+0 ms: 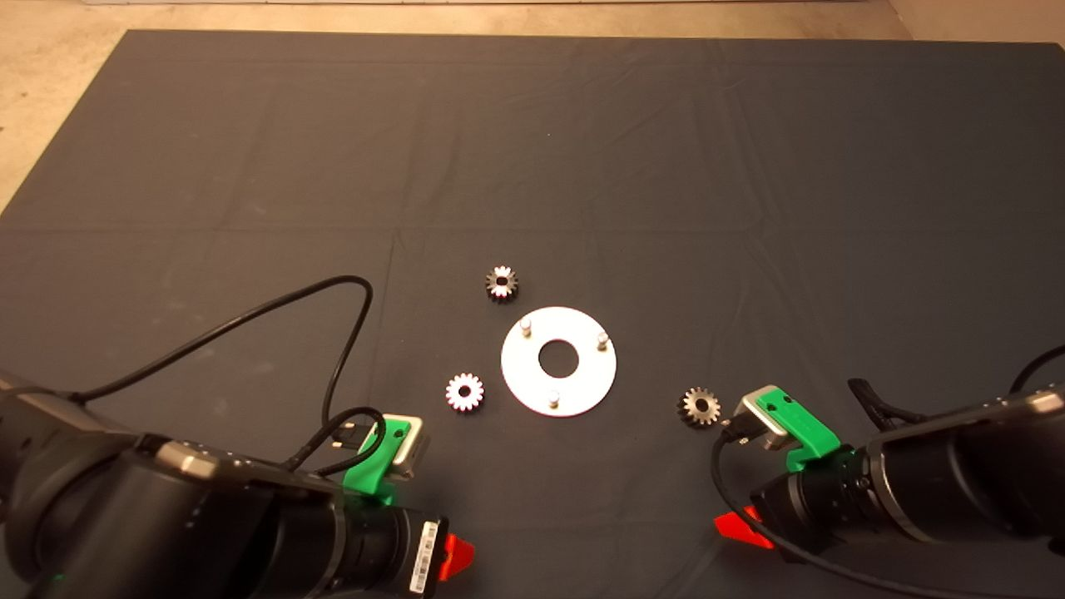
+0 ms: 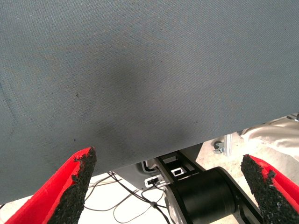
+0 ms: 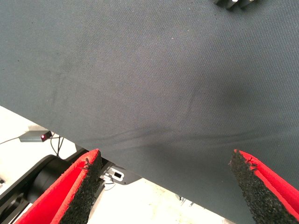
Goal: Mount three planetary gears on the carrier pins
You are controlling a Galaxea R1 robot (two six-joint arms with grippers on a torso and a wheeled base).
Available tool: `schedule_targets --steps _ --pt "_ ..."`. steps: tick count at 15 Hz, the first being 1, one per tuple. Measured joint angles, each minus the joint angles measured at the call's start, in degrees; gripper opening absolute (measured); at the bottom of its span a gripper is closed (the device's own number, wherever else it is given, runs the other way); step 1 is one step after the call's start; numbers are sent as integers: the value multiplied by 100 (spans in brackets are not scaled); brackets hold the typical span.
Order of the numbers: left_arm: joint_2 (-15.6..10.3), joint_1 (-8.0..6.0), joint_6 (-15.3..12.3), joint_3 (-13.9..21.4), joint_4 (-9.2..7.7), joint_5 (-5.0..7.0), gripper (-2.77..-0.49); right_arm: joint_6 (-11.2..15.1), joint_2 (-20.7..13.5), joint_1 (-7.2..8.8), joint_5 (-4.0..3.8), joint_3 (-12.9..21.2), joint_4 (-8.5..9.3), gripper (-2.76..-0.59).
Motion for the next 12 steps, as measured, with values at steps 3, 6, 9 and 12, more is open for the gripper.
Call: schedule_targets --steps 3,6,9,12 --pt "0 2 0 1 0 0 -104 -2 -2 0 0 0 0 -131" --pt "5 2 0 1 2 0 -104 -135 -13 0 2 -4 0 -131" --pt "20 1 0 0 2 -1 -104 -265 -13 0 2 -26 0 -131" --pt "53 2 0 0 9 0 -104 -477 -26 0 2 -66 -61 -131"
